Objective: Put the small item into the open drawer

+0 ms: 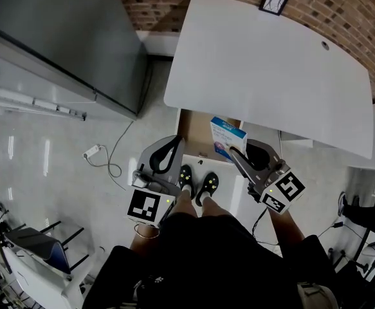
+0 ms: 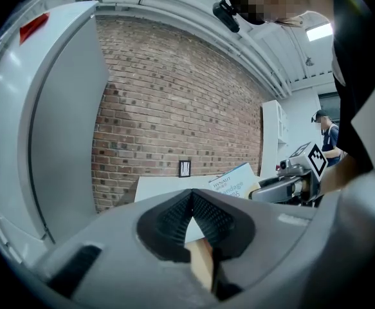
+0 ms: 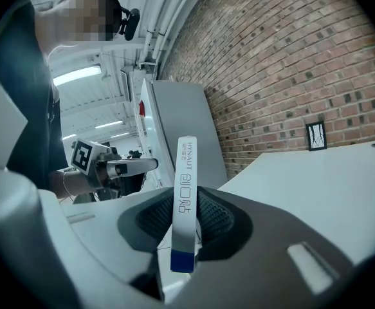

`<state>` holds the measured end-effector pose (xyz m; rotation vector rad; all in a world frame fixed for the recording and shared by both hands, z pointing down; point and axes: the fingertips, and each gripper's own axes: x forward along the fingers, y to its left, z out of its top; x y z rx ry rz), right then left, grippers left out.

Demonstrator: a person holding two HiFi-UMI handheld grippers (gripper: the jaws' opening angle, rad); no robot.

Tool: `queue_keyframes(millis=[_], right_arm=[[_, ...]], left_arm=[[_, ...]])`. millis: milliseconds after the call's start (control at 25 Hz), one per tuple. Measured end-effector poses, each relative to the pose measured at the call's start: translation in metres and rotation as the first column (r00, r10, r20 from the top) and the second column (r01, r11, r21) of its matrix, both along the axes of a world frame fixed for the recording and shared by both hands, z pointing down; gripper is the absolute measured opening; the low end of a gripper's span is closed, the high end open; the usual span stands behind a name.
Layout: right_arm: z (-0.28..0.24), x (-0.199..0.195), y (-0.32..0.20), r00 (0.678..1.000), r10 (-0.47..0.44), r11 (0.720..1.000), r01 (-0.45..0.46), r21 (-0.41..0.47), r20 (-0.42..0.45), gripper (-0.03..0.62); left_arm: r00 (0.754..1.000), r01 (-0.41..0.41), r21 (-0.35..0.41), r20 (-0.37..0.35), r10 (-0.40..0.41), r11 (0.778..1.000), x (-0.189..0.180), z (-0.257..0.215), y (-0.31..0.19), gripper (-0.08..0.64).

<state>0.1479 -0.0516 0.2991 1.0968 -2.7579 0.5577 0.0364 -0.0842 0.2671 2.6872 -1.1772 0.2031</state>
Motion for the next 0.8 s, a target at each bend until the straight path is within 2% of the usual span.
queue_keyframes(millis=[280,800], right_arm=[[0.012,0.007,-0.002,1.000,-0.007,1.000,0.007,-0.024,-0.013,0.095],[0.045,0.002,-0.007,0.999,-0.035,0.997,0.033,-0.064,-0.035,0.095]], left_arm=[[1.000,-0.004,-0.019,0.009,0.004,1.000,0.008,0.011,-0.004,-0.003],[0.999,0.037,-0.071,0.029,-0.035,0.997,-0.002,0.042,-0.010,-0.002]])
